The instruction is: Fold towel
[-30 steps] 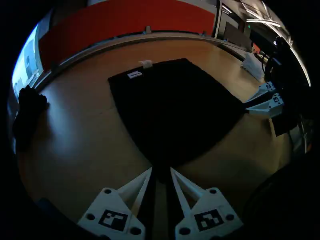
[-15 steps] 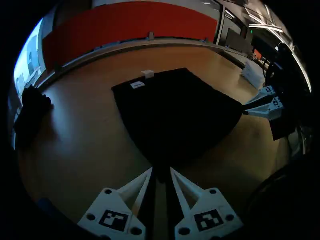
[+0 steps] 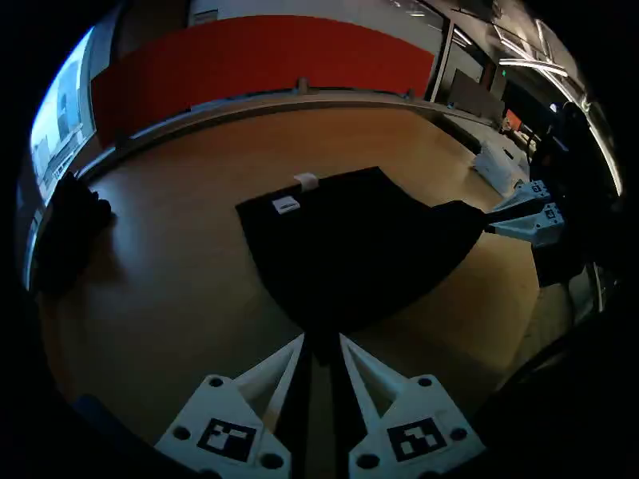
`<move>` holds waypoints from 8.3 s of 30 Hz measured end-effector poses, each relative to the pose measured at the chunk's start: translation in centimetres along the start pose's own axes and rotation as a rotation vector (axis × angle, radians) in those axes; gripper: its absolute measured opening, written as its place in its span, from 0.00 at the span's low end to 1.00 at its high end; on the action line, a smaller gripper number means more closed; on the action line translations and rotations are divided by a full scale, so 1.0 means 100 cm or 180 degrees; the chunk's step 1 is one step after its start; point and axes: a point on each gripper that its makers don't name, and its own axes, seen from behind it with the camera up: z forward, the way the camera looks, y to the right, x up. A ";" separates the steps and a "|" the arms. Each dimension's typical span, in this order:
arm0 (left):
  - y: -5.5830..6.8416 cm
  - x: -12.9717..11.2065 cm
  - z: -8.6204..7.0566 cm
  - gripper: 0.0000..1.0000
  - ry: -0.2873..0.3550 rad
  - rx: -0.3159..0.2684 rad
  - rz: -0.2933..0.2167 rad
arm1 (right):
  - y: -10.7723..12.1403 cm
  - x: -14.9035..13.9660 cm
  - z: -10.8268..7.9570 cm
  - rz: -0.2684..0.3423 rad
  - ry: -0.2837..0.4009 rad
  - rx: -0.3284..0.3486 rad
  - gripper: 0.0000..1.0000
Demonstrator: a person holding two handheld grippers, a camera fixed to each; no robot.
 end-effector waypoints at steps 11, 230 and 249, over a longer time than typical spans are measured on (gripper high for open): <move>0.011 0.006 -0.028 0.15 -0.0002 -0.0059 -0.0001 | -0.010 0.012 -0.029 -0.0014 0.0038 0.0024 0.12; -0.080 -0.097 -0.058 1.00 -0.0133 0.0986 -0.0969 | 0.060 -0.038 0.025 -0.0450 -0.0907 0.0113 0.04; -0.077 -0.110 -0.069 1.00 -0.0061 0.1001 -0.1178 | 0.012 0.074 0.052 -0.1052 -0.0450 0.0446 0.04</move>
